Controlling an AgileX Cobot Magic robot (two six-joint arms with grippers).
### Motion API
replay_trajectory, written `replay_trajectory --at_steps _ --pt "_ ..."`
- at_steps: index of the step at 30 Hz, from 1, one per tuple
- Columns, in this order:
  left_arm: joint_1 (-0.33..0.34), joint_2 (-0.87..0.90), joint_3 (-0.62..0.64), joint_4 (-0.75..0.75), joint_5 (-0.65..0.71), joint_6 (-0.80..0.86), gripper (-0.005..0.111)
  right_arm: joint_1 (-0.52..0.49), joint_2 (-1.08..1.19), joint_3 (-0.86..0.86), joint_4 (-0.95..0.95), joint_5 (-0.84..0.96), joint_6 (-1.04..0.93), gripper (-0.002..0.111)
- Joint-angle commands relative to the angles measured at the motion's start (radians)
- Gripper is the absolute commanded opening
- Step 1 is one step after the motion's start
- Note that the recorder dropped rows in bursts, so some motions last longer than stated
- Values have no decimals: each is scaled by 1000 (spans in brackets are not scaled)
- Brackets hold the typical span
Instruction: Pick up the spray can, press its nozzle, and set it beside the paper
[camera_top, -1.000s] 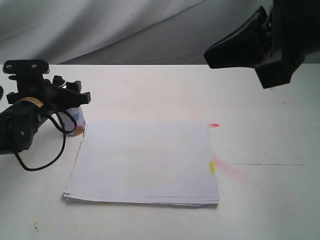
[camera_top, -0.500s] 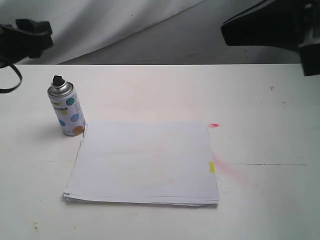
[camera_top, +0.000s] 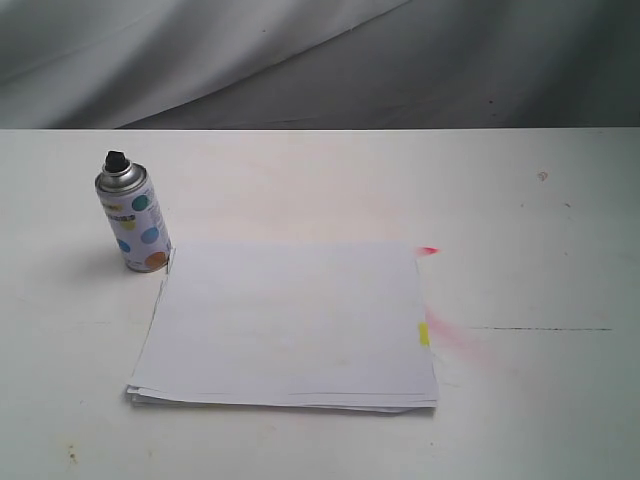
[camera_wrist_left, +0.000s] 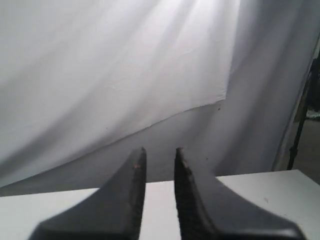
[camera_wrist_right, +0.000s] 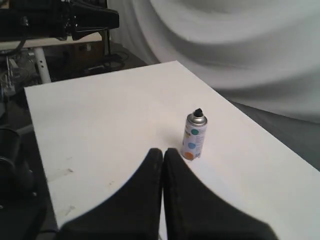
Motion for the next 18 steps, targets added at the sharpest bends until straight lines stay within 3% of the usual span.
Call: replay_trajectory --at_steps 1,6,10,12,15,18 --pt "-1 -173 74 6 22 7 0 -4 -126 2 27 62 71 0" --pt "-1 -314 222 -6 -41 5 0 -4 -232 116 8 -11 60 0" --pt "-1 -336 379 -84 -228 0 0 -4 -275 350 34 -218 -26 0" --pt "-1 -310 464 -148 -343 -2 0 -4 -265 524 180 -437 -205 0" --pt "-1 -252 516 -159 -372 -2 0 -4 -205 732 651 -699 -732 0" --pt "-1 -241 516 -159 -370 -2 0 -4 -158 782 802 -755 -858 0"
